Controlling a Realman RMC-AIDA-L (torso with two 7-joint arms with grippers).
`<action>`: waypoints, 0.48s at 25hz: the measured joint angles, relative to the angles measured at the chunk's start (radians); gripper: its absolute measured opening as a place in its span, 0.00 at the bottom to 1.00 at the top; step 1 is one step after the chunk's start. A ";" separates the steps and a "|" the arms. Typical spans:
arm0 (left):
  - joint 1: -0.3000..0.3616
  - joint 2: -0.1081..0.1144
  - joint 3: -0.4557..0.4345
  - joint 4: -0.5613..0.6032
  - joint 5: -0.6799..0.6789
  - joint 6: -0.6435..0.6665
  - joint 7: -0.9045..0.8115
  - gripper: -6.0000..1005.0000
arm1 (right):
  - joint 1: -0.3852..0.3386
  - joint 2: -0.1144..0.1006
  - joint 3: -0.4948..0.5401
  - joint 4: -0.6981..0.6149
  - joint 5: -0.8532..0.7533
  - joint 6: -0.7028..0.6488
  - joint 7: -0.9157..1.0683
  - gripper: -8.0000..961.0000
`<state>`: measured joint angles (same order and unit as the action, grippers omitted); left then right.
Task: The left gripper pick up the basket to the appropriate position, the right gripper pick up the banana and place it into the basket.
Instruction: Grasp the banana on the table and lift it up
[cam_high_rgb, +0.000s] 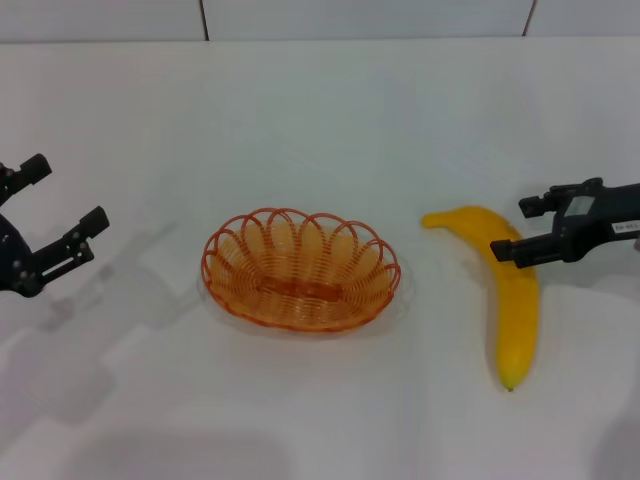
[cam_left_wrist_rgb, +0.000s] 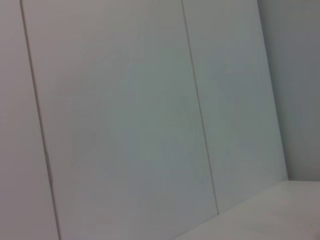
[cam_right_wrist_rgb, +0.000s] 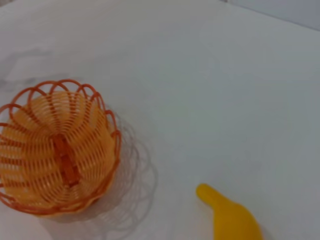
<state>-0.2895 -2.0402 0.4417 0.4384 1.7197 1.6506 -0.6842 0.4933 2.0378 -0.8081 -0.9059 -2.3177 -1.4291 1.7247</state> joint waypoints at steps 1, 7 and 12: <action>0.000 0.000 0.000 0.000 0.000 0.000 0.000 0.86 | -0.002 0.000 -0.004 0.003 0.000 0.001 0.000 0.92; 0.001 0.000 0.000 0.000 0.000 0.000 0.000 0.86 | -0.007 0.002 -0.031 0.008 -0.001 0.000 0.008 0.91; 0.001 0.000 0.000 0.000 -0.004 0.000 0.000 0.86 | -0.010 0.001 -0.052 0.011 -0.011 0.011 0.020 0.90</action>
<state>-0.2883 -2.0401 0.4418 0.4387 1.7161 1.6506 -0.6841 0.4829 2.0386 -0.8599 -0.8947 -2.3285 -1.4181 1.7448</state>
